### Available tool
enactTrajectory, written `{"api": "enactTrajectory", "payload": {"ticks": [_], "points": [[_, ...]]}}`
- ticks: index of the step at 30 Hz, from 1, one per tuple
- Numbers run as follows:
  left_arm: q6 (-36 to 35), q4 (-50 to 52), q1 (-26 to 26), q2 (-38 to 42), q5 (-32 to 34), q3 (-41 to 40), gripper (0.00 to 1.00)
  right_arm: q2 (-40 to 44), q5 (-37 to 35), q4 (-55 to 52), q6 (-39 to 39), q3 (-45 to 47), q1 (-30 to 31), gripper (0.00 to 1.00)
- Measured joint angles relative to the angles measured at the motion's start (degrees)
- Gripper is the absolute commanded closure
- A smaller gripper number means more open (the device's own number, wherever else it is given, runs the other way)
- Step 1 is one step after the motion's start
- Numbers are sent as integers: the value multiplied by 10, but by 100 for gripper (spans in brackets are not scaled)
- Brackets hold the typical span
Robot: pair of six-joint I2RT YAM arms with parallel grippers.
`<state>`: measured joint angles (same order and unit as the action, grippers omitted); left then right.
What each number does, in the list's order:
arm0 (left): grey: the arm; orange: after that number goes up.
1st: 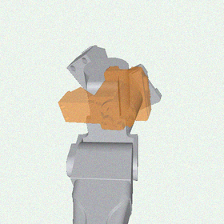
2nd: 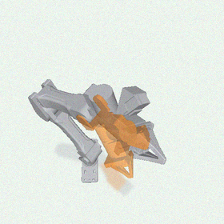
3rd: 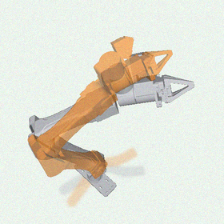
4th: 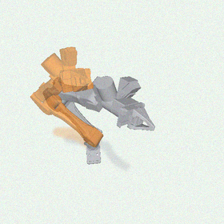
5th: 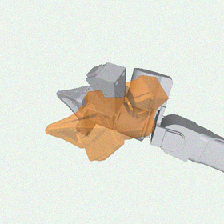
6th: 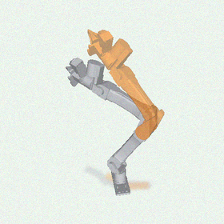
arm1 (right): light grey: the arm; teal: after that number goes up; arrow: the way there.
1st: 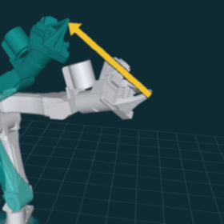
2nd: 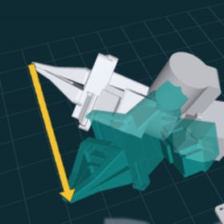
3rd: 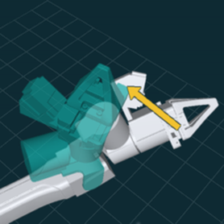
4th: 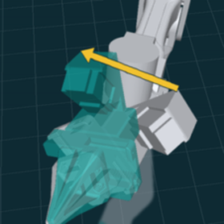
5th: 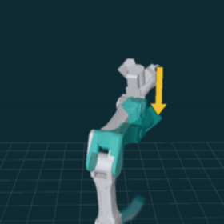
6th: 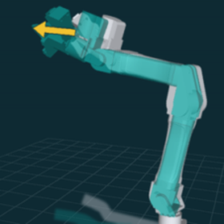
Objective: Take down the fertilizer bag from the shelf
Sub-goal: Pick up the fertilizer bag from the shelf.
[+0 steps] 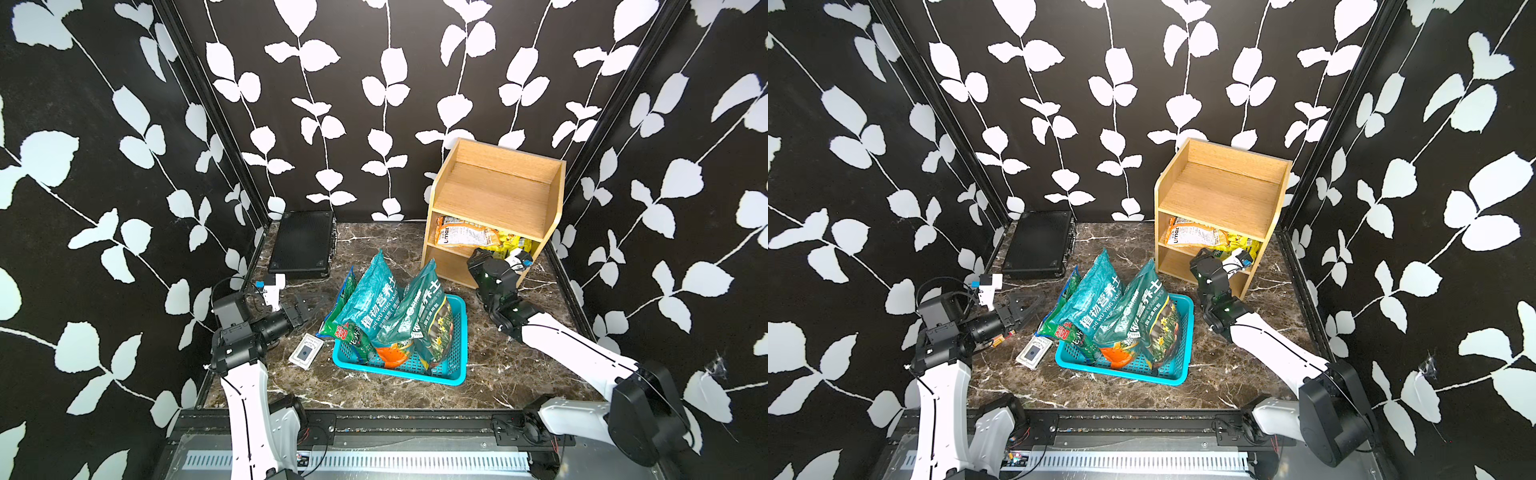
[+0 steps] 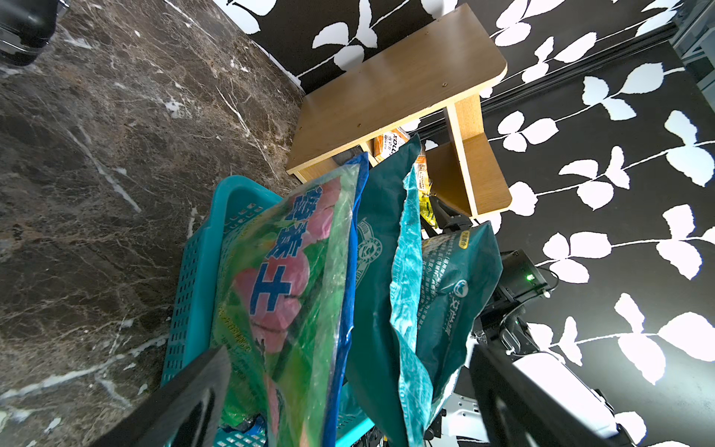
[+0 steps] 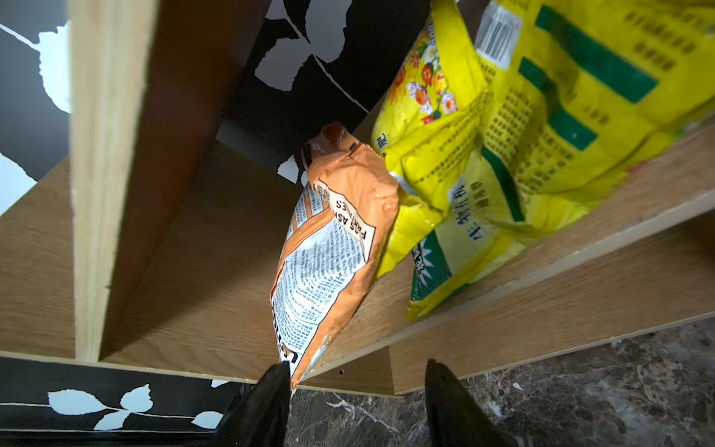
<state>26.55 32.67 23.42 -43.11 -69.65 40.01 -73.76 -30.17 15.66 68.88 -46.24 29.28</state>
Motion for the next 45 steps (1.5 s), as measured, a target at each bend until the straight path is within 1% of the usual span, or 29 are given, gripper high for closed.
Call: {"api": "enactTrajectory", "payload": {"ticks": [9, 19, 25, 29, 33, 34, 35, 37, 39, 40, 42, 45], "points": [[0, 0, 0, -1, 0, 0, 1, -73, -25, 0, 16, -56, -4, 45], [0, 0, 0, -4, -2, 0, 1, -104, -80, -4, 18, -100, -7, 38], [0, 0, 0, -5, -2, 0, 1, -129, -88, -12, 27, -117, -11, 38], [0, 0, 0, -5, -2, 0, 1, -136, -97, -13, 26, -119, -12, 36], [0, 0, 0, -5, -3, 0, 1, -143, -109, -17, 26, -126, -16, 35], [0, 0, 0, -5, -3, 0, 1, -145, -110, -18, 26, -130, -18, 37], [0, 0, 0, -5, -3, 0, 1, -149, -110, -19, 26, -134, -21, 44], [0, 0, 0, -5, -3, 0, 1, -156, -111, -21, 23, -139, -26, 55], [0, 0, 0, -5, -3, 0, 1, -162, -112, -28, 12, -144, -29, 72], [0, 0, 0, -6, -3, 0, 1, -166, -112, -31, 9, -146, -30, 83], [0, 0, 0, -7, -3, 0, 1, -171, -111, -30, 3, -151, -31, 100], [0, 0, 0, -7, -3, 0, 1, -172, -110, -28, 0, -152, -31, 100]]}}
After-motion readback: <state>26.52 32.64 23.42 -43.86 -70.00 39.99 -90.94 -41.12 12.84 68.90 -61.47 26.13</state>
